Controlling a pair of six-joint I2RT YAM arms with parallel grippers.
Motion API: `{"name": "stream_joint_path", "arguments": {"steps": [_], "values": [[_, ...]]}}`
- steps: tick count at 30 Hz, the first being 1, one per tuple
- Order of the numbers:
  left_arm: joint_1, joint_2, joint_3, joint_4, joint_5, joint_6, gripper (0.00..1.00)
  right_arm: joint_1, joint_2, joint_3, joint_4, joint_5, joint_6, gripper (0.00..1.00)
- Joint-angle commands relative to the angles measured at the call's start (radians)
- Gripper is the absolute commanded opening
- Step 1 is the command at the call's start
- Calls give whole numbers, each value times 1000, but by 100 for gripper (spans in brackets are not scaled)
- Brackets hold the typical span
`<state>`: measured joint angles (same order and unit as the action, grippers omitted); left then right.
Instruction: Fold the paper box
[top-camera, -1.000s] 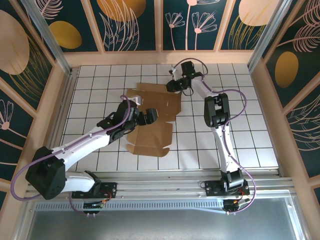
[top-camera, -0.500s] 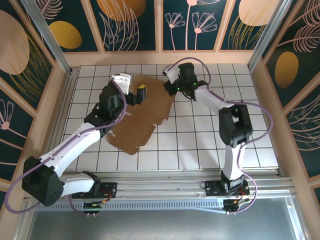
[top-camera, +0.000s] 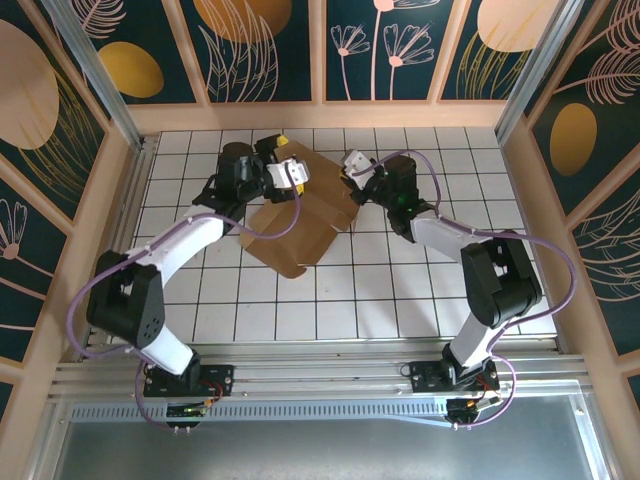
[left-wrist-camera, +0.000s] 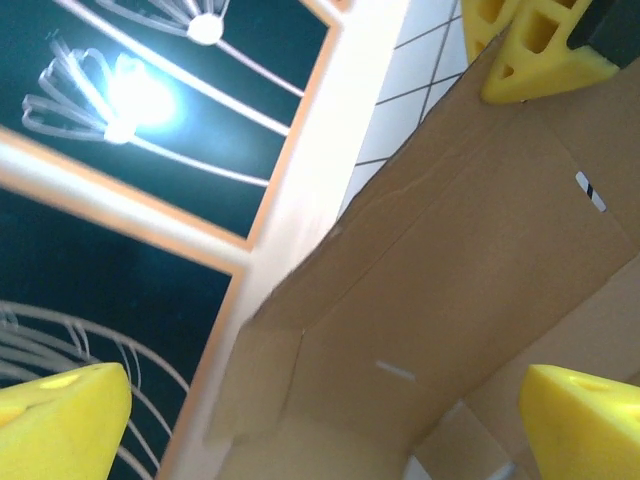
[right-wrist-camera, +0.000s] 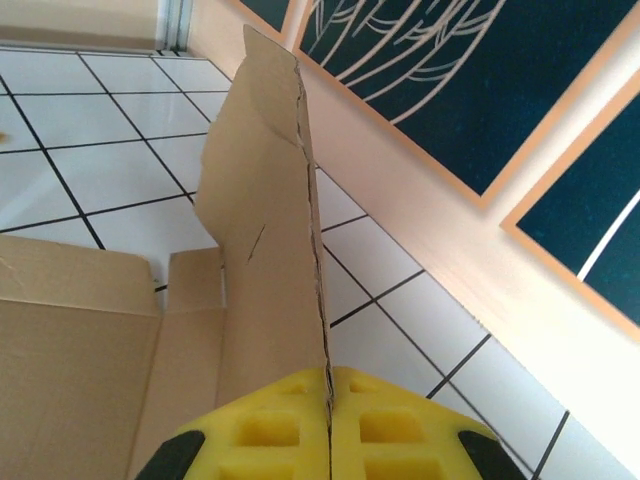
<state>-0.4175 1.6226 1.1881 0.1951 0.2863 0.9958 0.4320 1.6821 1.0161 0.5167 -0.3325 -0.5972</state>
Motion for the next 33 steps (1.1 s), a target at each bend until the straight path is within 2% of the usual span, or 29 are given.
{"name": "stream_joint_path", "arguments": {"steps": [1, 5, 9, 12, 16, 21, 23, 29, 32, 33], "values": [[0, 68, 99, -86, 128, 202, 99, 2, -62, -34, 84, -54, -66, 0], [3, 143, 148, -89, 121, 274, 99, 6, -78, -38, 40, -79, -79, 0], [3, 202, 201, -142, 152, 288, 96, 14, -81, -42, 36, -72, -99, 0], [3, 225, 172, -61, 128, 255, 94, 20, -78, -48, 42, -70, -102, 0], [3, 225, 116, 42, 121, 192, 81, 27, -74, -54, 36, -45, -120, 0], [3, 227, 96, 53, 113, 159, 54, 41, -69, -59, 20, -28, -138, 0], [3, 232, 97, 50, 114, 141, 46, 45, -68, -61, 19, -31, -132, 0], [3, 237, 78, 48, 125, 111, 25, 60, -68, -62, -14, -25, -121, 10], [3, 245, 74, 29, 120, 117, 19, 65, -81, -66, -36, -32, -114, 23], [3, 246, 73, 21, 120, 119, 17, 66, -88, -69, -43, -38, -109, 31]]}}
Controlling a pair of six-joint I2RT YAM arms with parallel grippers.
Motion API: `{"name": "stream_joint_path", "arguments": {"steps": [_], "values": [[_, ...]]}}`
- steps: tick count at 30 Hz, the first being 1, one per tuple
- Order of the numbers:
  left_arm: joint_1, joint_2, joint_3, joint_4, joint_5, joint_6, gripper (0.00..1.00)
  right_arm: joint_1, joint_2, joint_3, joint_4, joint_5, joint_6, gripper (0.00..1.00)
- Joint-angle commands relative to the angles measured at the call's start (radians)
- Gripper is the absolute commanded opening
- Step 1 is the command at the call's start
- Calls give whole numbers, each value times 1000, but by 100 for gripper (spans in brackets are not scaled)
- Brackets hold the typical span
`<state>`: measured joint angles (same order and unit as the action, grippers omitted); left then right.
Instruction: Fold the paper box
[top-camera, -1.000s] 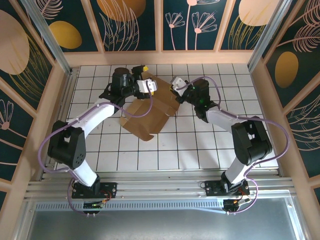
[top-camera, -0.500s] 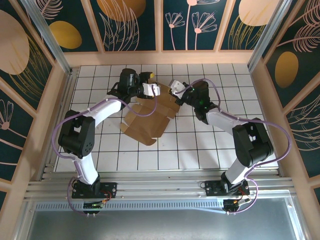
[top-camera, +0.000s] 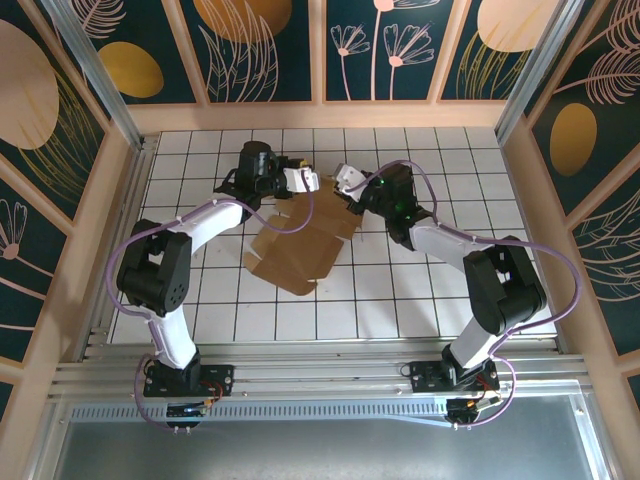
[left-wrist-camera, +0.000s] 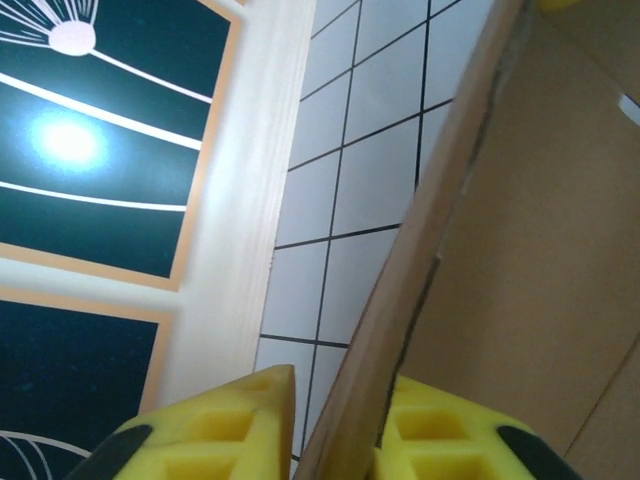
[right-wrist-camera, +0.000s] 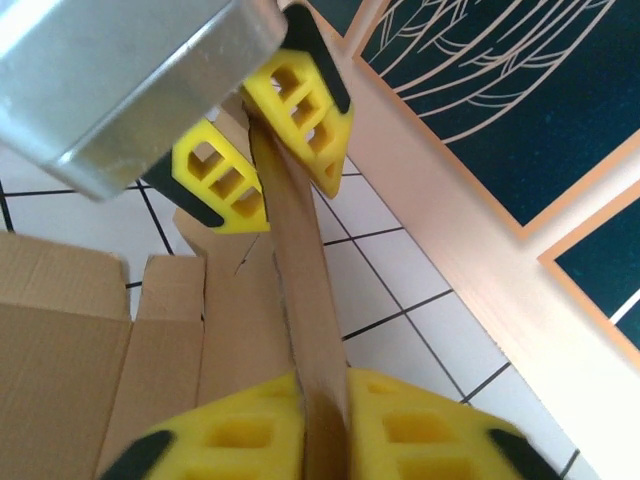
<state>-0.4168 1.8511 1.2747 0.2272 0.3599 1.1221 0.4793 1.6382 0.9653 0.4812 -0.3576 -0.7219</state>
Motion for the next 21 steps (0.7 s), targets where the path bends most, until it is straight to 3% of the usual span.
{"name": "stream_joint_path", "arguments": {"steps": [1, 4, 7, 10, 12, 17, 21], "values": [[3, 17, -15, -16, 48, -7, 15, 18, -53, -19, -18, -17, 25, 39], [3, 11, -29, -4, 54, -20, 13, 14, -95, -2, -92, -40, 98, 63], [2, -3, -53, 9, 68, 0, 14, -19, -137, 73, -182, -104, 296, 72], [2, -11, -77, 7, 84, 39, 14, -117, -103, 243, -318, -272, 593, 74], [0, -22, -105, 26, 92, 73, 13, -168, -31, 390, -440, -355, 709, 74], [-19, -61, -195, 189, 82, 110, 8, -183, 179, 687, -783, -354, 728, 77], [-50, -78, -274, 353, 31, 142, 9, -163, 283, 777, -943, -412, 694, 80]]}}
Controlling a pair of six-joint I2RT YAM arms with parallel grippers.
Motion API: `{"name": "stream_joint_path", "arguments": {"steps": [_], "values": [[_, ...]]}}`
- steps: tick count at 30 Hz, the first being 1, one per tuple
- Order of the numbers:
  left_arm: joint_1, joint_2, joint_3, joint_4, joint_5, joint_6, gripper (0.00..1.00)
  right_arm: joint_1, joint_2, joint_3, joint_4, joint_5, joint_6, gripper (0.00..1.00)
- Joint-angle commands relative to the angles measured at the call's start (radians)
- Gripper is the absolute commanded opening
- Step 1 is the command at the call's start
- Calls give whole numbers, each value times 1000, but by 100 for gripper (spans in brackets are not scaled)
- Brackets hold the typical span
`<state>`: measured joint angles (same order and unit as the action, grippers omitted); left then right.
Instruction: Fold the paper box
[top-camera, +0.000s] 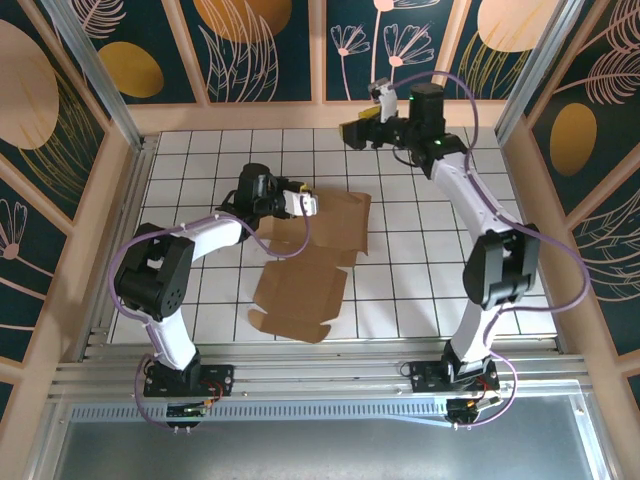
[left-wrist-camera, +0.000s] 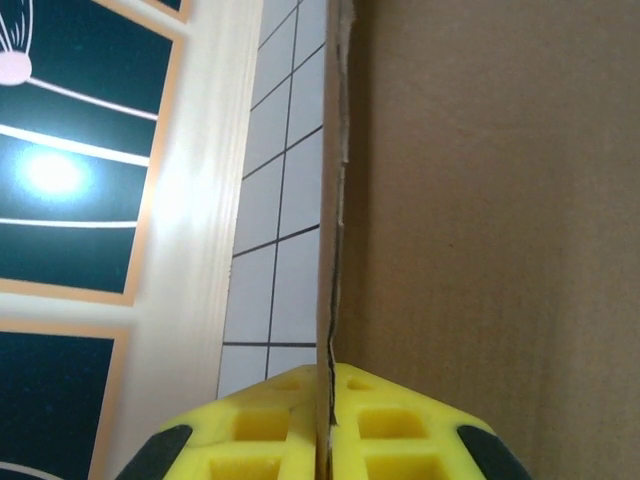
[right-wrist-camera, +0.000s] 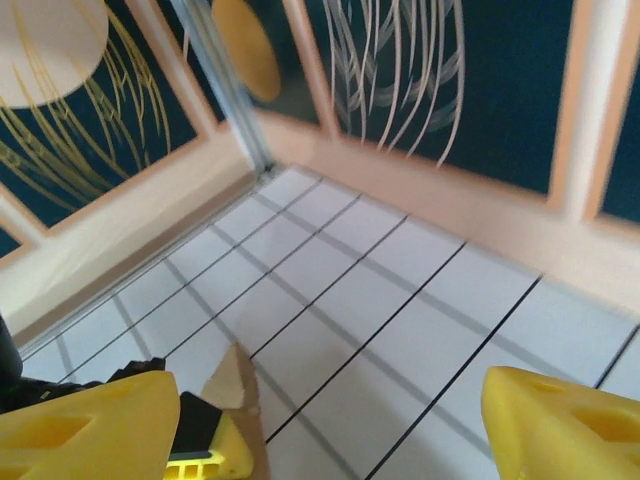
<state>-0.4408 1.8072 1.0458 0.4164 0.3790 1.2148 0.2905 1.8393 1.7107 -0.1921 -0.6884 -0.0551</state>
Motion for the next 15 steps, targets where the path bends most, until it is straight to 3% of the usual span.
{"name": "stream_joint_path", "arguments": {"steps": [1, 9, 15], "values": [[-38, -32, -67, 226, -12, 68, 9, 36, 90, 36, -291, -88, 12, 80], [-90, 51, -144, 609, -167, 258, 9, 55, 92, 6, -363, -13, -9, 79], [-91, 73, -64, 662, -195, 312, 10, 46, 59, -44, -349, 16, 1, 75]]}}
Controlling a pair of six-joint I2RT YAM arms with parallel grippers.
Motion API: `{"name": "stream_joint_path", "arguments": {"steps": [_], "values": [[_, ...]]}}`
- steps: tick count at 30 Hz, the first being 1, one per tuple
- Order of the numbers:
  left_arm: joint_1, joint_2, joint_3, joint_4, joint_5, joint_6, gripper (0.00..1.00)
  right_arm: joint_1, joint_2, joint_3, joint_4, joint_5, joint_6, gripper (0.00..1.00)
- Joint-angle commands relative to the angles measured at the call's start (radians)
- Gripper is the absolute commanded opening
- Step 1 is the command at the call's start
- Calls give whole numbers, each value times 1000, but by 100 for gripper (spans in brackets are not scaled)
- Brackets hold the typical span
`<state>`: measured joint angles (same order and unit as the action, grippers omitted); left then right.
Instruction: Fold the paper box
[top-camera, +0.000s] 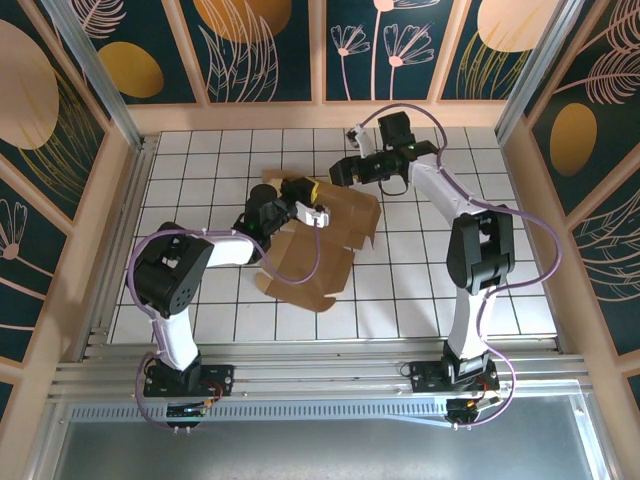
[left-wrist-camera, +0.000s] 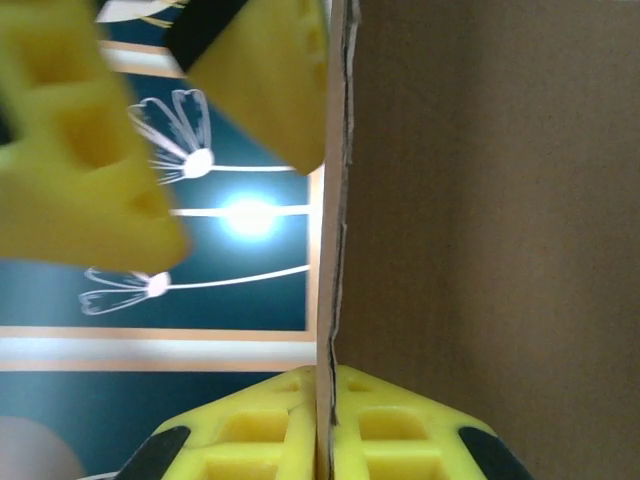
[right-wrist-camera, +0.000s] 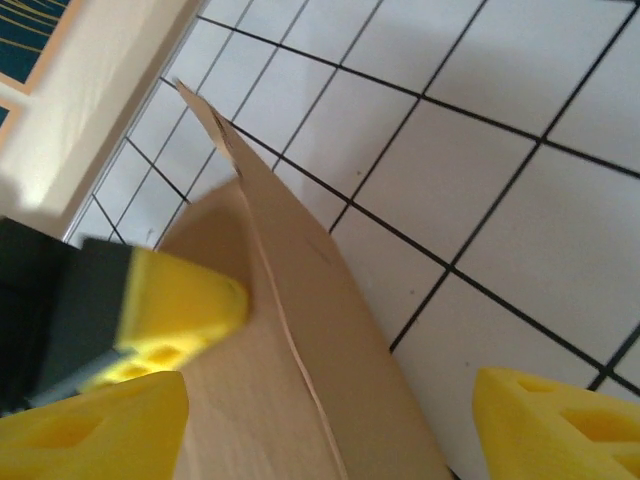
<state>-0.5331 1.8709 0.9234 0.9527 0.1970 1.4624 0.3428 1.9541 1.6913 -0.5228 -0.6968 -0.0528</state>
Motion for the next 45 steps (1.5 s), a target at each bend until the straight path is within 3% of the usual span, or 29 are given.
{"name": "stream_joint_path", "arguments": {"steps": [1, 7, 16, 26, 29, 33, 34, 36, 39, 40, 43, 45], "values": [[1, 11, 83, 129, -14, 72, 10, -7, -63, -31, -7, 30, 0, 75], [-6, 35, 93, 165, -12, 75, 10, -9, -73, -57, 17, 73, -8, 61], [-10, 61, 57, 160, -39, 62, 18, -8, -38, -87, 26, 73, -13, 56], [-10, 16, -33, 101, -41, 41, 39, -9, -7, -72, 66, 86, 13, 55], [-11, -8, -72, 112, -71, 17, 56, -7, 15, -56, 72, 85, 22, 54], [-13, -73, -138, 123, -99, -40, 58, -2, 29, -46, 72, 88, 24, 52], [-14, -104, -161, 133, -91, -83, 63, 1, 30, -45, 73, 89, 24, 52], [-13, -195, -205, 154, -66, -259, 80, 2, 34, -45, 79, 89, 24, 52], [-1, -348, -154, 12, -116, -798, 82, 7, 42, -36, 83, 101, 35, 52], [7, -380, -92, -96, -173, -1022, 85, 10, 45, -30, 82, 110, 39, 52], [45, -385, 158, -542, -424, -1631, 75, 25, 44, -18, 82, 139, 53, 53], [102, -338, 331, -861, -393, -1913, 73, 36, 41, -8, 75, 146, 59, 53]]}}
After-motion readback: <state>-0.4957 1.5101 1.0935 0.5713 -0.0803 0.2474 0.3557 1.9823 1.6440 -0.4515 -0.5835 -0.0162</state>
